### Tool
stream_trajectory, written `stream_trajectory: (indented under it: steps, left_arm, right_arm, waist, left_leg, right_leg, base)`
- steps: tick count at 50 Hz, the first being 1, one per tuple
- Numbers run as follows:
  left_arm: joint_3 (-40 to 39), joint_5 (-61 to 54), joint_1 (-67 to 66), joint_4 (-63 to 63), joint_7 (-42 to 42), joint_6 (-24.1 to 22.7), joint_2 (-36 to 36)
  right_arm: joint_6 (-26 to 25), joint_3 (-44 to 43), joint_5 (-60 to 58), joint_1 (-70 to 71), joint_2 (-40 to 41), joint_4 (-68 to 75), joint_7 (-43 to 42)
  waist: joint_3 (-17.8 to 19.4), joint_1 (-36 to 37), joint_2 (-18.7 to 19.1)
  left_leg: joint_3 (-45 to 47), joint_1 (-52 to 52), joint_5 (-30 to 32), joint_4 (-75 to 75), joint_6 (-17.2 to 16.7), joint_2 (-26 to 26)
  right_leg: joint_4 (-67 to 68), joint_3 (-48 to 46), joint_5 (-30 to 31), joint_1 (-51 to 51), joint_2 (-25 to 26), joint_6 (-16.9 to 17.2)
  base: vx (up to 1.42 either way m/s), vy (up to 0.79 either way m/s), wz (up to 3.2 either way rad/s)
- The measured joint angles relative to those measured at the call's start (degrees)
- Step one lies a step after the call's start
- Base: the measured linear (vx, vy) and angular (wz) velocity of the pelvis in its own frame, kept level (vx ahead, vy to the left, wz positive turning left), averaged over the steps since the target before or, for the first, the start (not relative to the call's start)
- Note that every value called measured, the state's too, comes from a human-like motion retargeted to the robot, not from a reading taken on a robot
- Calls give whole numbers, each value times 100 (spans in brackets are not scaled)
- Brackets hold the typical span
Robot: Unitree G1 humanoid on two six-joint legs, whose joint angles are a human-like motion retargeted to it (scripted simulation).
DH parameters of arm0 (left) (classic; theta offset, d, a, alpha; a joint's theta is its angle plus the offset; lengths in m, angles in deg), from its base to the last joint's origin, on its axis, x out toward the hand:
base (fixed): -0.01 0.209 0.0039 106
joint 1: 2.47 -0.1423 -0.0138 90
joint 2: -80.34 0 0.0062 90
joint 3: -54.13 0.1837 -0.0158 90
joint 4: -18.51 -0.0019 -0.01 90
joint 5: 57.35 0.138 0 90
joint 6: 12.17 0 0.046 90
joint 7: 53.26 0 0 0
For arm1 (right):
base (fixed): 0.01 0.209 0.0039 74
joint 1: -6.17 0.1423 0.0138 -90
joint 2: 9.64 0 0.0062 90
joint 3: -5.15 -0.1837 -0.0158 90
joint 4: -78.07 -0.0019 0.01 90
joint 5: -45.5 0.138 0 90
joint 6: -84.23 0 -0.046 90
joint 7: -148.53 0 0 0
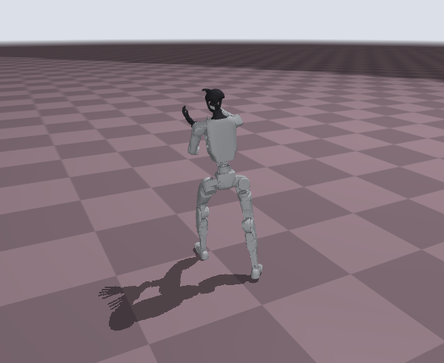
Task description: Kungfu
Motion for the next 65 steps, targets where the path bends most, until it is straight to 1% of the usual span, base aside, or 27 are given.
stream_trajectory:
  steps: [2,7,10,14,16,19,20,23,30,33,36,38,40,42,44,45,47,48,50,53,55,57,58,60,62,63,65]
  left_arm:
    - [-362,-92,-186,-217,-115,103,205]
    - [-1397,80,-890,-742,-610,604,924]
    - [-1928,337,-1377,-845,-1329,940,1353]
    - [-2201,606,-1646,-879,-2907,1046,1815]
    - [-1988,692,-1561,-870,-3768,1067,1952]
    - [-1168,914,-1011,-1069,-4839,1030,1854]
    - [-780,1011,-717,-1218,-5179,951,1731]
    - [498,1454,86,-1714,-5695,664,1206]
    - [1856,2800,928,-2149,-6359,700,81]
    - [2036,2901,1071,-2090,-6309,632,-117]
    - [2074,2924,1069,-2086,-6174,548,-179]
    - [2031,2916,1006,-2097,-6127,436,-153]
    - [1834,2881,967,-2165,-6155,170,-15]
    - [1519,2896,1027,-2187,-5979,-123,337]
    - [1527,2905,1038,-2281,-5433,-569,460]
    - [1525,2917,1034,-2386,-5102,-795,428]
    - [1465,3074,801,-3004,-4741,-959,30]
    - [1487,3134,676,-3313,-4709,-993,-234]
    - [1665,3156,518,-3813,-4847,-1160,-596]
    - [2055,3246,205,-4396,-5002,-1213,-888]
    - [2072,3414,19,-4603,-4953,-1273,-844]
    - [2001,3633,-244,-4753,-4673,-1386,-515]
    - [1952,3755,-462,-4857,-4472,-1454,-300]
    - [1840,3848,-833,-5048,-4148,-1536,-125]
    - [1688,3806,-1089,-5419,-4039,-1625,-69]
    - [1587,3750,-1232,-5686,-4096,-1676,4]
    - [1023,3541,-1569,-6231,-4663,-1808,226]
  right_arm:
    - [-109,-129,-160,-186,42,126,-230]
    - [-203,-489,-625,-857,-151,424,-790]
    - [-375,-534,-490,-1392,-610,580,-481]
    - [-800,-743,-370,-2203,-1566,920,760]
    - [-1062,-1114,-610,-2809,-2147,1237,1413]
    - [-1252,-2011,-1652,-3981,-2882,1993,1827]
    - [-1213,-2425,-2209,-4430,-3117,2310,1829]
    - [-1448,-3672,-4448,-5483,-3443,3707,1097]
    - [-3459,-4201,-7791,-4538,-3767,8198,300]
    - [-4764,-3857,-7808,-3805,-3850,9859,510]
    - [-4271,-3487,-6757,-3592,-3850,10319,677]
    - [-3568,-3266,-5946,-3716,-3816,10122,635]
    - [-3020,-3329,-5286,-4135,-3508,9468,699]
    - [-2794,-3348,-4777,-4443,-3006,8343,1055]
    - [-2479,-3180,-4441,-4784,-2812,7348,1509]
    - [-2282,-3101,-4491,-4904,-2667,6962,1622]
    - [-1856,-2904,-5149,-5110,-2473,6434,1525]
    - [-1797,-2895,-5626,-5213,-2433,6314,1307]
    - [-2062,-3089,-6637,-5485,-2303,6384,566]
    - [-3321,-3508,-7081,-5869,-1874,7385,-903]
    - [-4090,-3844,-6825,-5899,-1580,8255,-1460]
    - [-4563,-4118,-6280,-5870,-1057,9054,-1498]
    - [-4689,-4114,-5951,-5893,-761,9374,-1235]
    - [-4735,-4081,-5489,-6052,-420,9782,-374]
    - [-4658,-4245,-5120,-6303,-96,9918,737]
    - [-4578,-4324,-4957,-6483,136,9869,1343]
    - [-4305,-4335,-4829,-6955,744,9494,2428]
  waist:
    - [-38,-181,102]
    - [-105,-687,493]
    - [-139,-1315,776]
    - [-255,-2120,620]
    - [-285,-2377,480]
    - [-352,-2591,198]
    - [-378,-2621,80]
    - [-371,-2678,-121]
    - [-431,-2393,-365]
    - [-342,-2087,-440]
    - [-199,-1809,-521]
    - [-125,-1603,-663]
    - [-175,-1703,-744]
    - [-22,-1414,-747]
    - [108,-1484,-351]
    - [156,-1643,-89]
    - [395,-2386,772]
    - [572,-2669,1071]
    - [970,-3205,1632]
    - [1530,-3975,2167]
    - [1596,-4308,2035]
    - [1750,-4714,1962]
    - [1881,-4733,2168]
    - [1901,-4347,2411]
    - [1833,-4370,2359]
    - [1832,-4494,2286]
    - [1800,-4367,2285]
  left_leg:
    - [375,199,129,-270,-49,429]
    - [1106,851,428,-1022,-442,1480]
    - [1422,1163,716,-1439,-544,1946]
    - [1865,1593,1244,-1907,-592,2053]
    - [1887,1842,1774,-2308,-541,2043]
    - [2373,2128,2493,-2673,-350,2161]
    - [2581,2209,2537,-2705,-176,2130]
    - [1700,2090,1767,-2097,-318,1662]
    - [1332,1965,52,-727,-247,182]
    - [1063,1888,-161,-969,-166,-532]
    - [466,1823,204,-1585,17,-990]
    - [93,1803,861,-1954,515,-1142]
    - [-107,1789,429,-1846,483,-922]
    - [293,1346,269,-1466,-204,472]
    - [235,1044,51,-1081,-337,1310]
    - [46,874,-127,-886,-290,1556]
    - [-742,480,-299,-798,108,1696]
    - [-1015,413,-309,-818,261,1667]
    - [-1711,124,-238,-831,430,1676]
    - [-2624,-28,-153,-952,823,1306]
    - [-2517,219,-407,-836,1307,538]
    - [-2672,294,-204,-1197,1432,297]
    - [-2892,195,-114,-1403,1381,715]
    - [-2809,73,-294,-1267,1527,1146]
    - [-2814,32,-564,-914,1606,726]
    - [-2911,-20,-555,-868,1506,613]
    - [-2919,-229,-536,-892,1251,1023]
  right_leg:
    - [-55,-157,96,-148,-64,-74]
    - [154,-482,170,-545,-78,-918]
    - [330,-1227,143,-502,-149,-1274]
    - [185,-742,288,-705,-147,-688]
    - [282,-147,45,-901,67,-686]
    - [125,-396,16,-923,105,-865]
    - [37,-478,34,-922,106,-930]
    - [-209,-241,163,-985,264,-1034]
    - [-622,15,434,-1169,448,-1342]
    - [-647,353,476,-1221,568,-1467]
    - [-594,747,422,-1220,860,-1500]
    - [-394,934,480,-1276,981,-1249]
    - [516,636,647,-1968,900,104]
    - [1968,-55,1046,-3284,1738,771]
    - [3676,-590,1071,-4152,1812,771]
    - [4482,-662,1039,-4512,1714,771]
    - [5815,-803,829,-5053,807,672]
    - [6230,-583,799,-5172,162,375]
    - [6184,-327,1108,-5113,-1348,-716]
    - [3432,888,2406,-4504,-2756,-2107]
    - [1665,1662,2039,-4049,-4110,-2229]
    - [792,2815,2263,-3779,-4221,-2160]
    - [690,3130,2487,-3800,-3572,-1952]
    - [1557,2348,2099,-4553,-3443,-1861]
    - [3303,1577,1507,-4927,-4285,-2229]
    - [4185,1388,1227,-5025,-4333,-2229]
    - [5374,849,1286,-5330,-3460,-2229]
  base:
    - [-60,-22,-182]
    - [-45,-17,-192]
    - [-43,-35,-128]
    - [-34,-52,-89]
    - [-31,-77,-53]
    - [-46,-78,-60]
    - [-41,-51,-74]
    - [-35,-45,-75]
    - [-17,-33,-147]
    - [-7,-23,-173]
    - [7,-36,-147]
    - [7,-38,-142]
    - [-26,-70,-146]
    - [-73,-142,-320]
    - [-25,-21,-189]
    - [6,75,-9]
    - [8,83,107]
    - [7,49,158]
    - [2,13,182]
    - [-1,10,204]
    - [0,32,181]
    - [-23,5,84]
    - [-17,-32,-75]
    - [2,-40,-128]
    - [16,-22,51]
    - [6,-40,52]
    - [-3,-49,-92]
